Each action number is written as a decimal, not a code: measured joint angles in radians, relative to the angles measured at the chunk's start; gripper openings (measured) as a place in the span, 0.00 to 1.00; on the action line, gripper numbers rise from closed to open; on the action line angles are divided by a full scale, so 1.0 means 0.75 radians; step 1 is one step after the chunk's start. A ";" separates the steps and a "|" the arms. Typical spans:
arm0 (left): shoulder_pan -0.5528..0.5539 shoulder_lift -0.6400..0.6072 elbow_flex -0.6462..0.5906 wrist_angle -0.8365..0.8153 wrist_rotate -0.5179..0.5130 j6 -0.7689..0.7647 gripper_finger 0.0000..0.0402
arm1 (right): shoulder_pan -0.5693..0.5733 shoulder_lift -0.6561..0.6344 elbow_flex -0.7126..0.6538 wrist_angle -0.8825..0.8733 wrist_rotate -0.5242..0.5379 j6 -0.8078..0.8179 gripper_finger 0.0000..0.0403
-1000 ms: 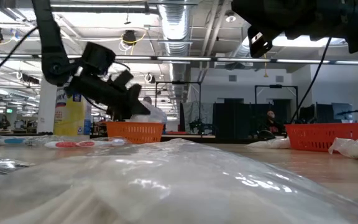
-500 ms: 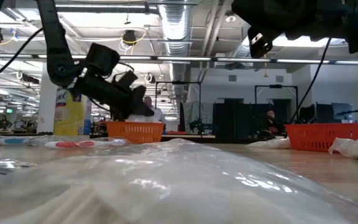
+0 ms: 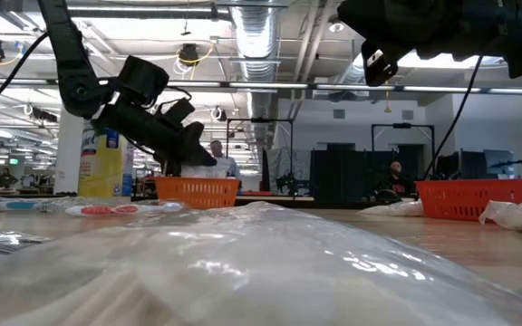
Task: Pick & Place Travel size toiletries
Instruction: Put the white cotton pack into the orange basket, then put the red toothbrush into the green basket
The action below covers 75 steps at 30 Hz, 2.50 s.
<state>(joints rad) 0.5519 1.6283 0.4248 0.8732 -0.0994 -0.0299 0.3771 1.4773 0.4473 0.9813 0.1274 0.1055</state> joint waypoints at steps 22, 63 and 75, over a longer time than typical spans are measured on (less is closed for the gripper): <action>0.086 0.000 0.057 -0.014 0.250 0.082 0.00 | 0.000 0.000 0.000 -0.001 0.000 0.000 0.02; 0.101 0.068 0.060 0.029 0.002 0.422 0.42 | -0.010 0.000 0.000 -0.001 0.000 0.000 0.02; -0.009 0.008 0.059 0.033 -0.078 0.463 0.57 | -0.010 0.000 -0.001 -0.012 0.000 -0.001 0.02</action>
<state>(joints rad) 0.5452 1.6340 0.4690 0.8975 -0.1581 0.3172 0.3695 1.4773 0.4469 0.9725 0.1276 0.1051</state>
